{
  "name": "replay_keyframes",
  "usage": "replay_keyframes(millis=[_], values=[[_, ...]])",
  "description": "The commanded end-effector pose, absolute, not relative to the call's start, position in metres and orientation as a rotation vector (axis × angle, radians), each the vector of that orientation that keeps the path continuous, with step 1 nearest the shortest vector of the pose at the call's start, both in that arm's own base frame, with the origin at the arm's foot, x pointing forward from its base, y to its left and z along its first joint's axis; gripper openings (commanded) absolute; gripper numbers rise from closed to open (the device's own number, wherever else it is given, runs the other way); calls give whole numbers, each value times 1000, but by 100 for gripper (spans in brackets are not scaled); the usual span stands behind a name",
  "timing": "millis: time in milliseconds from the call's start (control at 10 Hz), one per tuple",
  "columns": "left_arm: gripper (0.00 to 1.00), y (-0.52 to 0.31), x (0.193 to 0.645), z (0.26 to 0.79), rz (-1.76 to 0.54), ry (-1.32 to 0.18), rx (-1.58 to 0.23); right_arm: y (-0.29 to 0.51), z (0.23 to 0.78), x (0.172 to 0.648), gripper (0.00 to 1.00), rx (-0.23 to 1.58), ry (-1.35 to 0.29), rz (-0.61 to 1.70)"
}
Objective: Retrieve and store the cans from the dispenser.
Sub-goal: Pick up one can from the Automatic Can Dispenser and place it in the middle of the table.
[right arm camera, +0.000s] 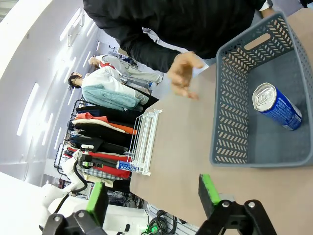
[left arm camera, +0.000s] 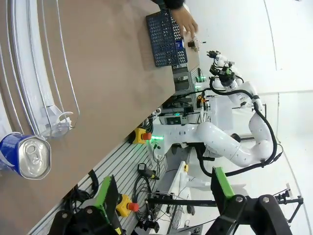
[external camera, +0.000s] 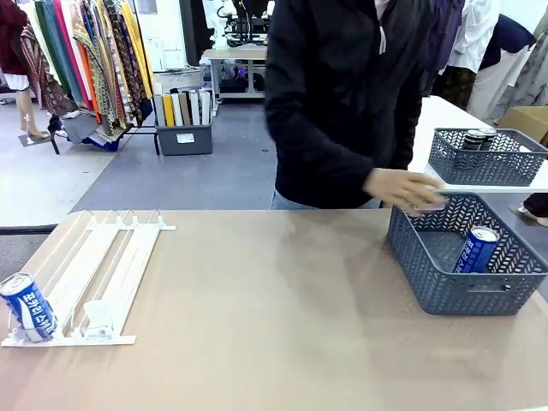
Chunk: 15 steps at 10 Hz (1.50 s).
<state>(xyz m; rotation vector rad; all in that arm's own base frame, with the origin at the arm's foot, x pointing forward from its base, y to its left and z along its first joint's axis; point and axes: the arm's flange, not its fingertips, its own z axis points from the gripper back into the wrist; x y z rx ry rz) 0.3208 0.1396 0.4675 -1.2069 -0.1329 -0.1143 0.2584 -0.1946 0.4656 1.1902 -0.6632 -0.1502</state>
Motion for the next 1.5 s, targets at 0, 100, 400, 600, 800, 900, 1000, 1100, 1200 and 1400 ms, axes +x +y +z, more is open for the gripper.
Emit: replay_keyframes(millis=[0, 100, 400, 600, 800, 900, 1000, 1100, 1200, 1400], values=[[100, 120, 316, 471, -87, -184, -806, -195, 467, 258, 100, 1200, -668, -142], [100, 115, 310, 476, -63, -193, -584, -195, 467, 258, 100, 1200, -668, -142], [100, 95, 284, 483, -74, -224, -168, -195, 467, 258, 100, 1200, -668, -142], [100, 66, 277, 477, -124, -207, -35, -195, 467, 258, 100, 1200, -668, -142], [100, 45, 285, 475, -72, -283, -21, -195, 467, 258, 100, 1200, -668, -142], [100, 75, 295, 508, -137, -248, -24, -195, 467, 258, 100, 1200, -668, -142], [100, 75, 295, 508, -137, -248, -24, -195, 467, 258, 100, 1200, -668, -142], [100, 55, 300, 510, -127, -253, -12, -195, 467, 258, 100, 1200, -668, -142], [100, 42, 301, 500, -134, -258, 37, -195, 467, 258, 100, 1200, -668, -142], [100, 20, 311, 477, -153, -248, 21, -195, 467, 258, 100, 1200, -668, -142]])
